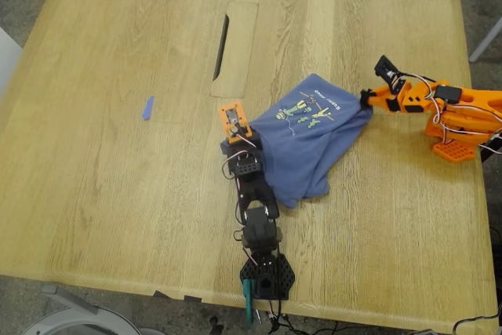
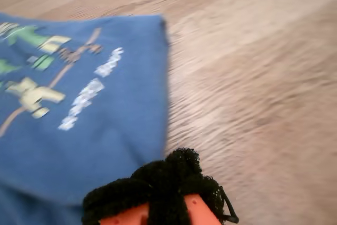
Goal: Fold a T-shirt
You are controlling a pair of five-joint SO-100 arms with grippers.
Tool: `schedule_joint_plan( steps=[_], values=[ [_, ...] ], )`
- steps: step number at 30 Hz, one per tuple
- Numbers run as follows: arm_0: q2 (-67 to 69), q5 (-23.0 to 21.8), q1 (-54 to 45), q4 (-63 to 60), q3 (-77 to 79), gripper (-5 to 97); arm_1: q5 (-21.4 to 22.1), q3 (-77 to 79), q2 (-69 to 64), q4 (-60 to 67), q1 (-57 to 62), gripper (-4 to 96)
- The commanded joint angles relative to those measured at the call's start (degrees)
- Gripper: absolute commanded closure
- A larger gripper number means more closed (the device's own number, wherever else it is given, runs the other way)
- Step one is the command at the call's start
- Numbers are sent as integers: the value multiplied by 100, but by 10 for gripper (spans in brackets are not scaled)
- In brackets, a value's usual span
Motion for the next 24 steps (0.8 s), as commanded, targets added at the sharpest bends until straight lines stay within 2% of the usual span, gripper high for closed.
schedule_joint_plan(
  steps=[1,7,11,19,24],
  values=[
    [1116,35,-264,396,-519,918,-53,-492,97,88,360,913],
    [1942,53,-896,1072,-475,918,-114,-914,97,79,1556,913],
    [2549,70,-1617,1195,105,918,-246,-896,176,9,2962,913],
    [4359,88,-4368,1424,2312,918,-396,-246,606,158,6302,913],
    [5502,149,-5889,2127,3234,919,-457,290,1740,1846,8121,913]
  ],
)
